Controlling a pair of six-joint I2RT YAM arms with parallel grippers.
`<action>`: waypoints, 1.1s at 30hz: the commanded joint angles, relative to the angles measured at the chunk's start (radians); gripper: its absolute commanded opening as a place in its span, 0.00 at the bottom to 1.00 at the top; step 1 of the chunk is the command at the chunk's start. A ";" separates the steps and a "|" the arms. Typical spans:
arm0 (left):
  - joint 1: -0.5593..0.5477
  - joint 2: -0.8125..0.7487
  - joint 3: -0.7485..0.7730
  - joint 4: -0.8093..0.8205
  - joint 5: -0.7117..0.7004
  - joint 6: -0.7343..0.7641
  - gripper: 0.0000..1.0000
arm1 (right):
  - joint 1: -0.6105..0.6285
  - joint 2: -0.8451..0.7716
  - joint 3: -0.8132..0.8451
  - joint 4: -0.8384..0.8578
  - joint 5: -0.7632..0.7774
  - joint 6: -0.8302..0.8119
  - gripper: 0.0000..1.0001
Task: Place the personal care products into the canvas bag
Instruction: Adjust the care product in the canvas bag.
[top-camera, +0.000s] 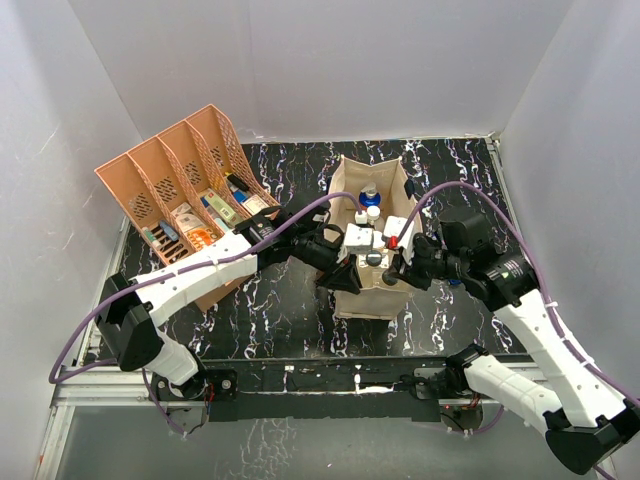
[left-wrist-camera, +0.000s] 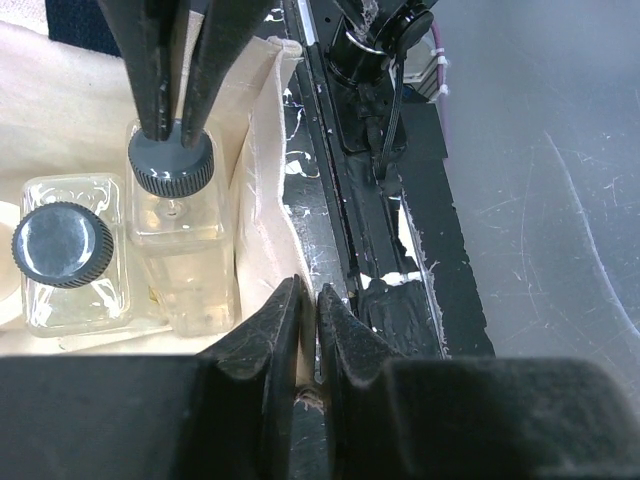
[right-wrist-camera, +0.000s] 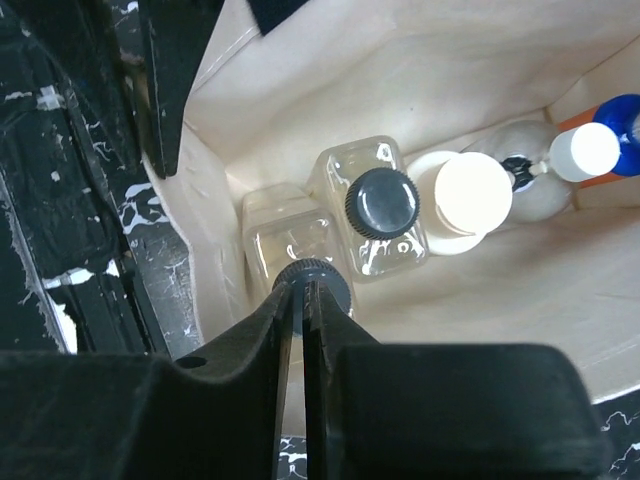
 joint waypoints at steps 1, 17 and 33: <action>-0.006 -0.001 0.014 0.009 0.019 0.002 0.08 | -0.004 -0.011 -0.015 -0.004 -0.018 -0.043 0.11; -0.006 -0.015 0.018 0.011 0.027 0.005 0.00 | -0.005 0.056 -0.038 -0.024 -0.035 -0.115 0.08; -0.004 -0.063 0.073 0.077 0.015 -0.048 0.00 | -0.004 0.068 -0.089 -0.013 -0.083 -0.181 0.08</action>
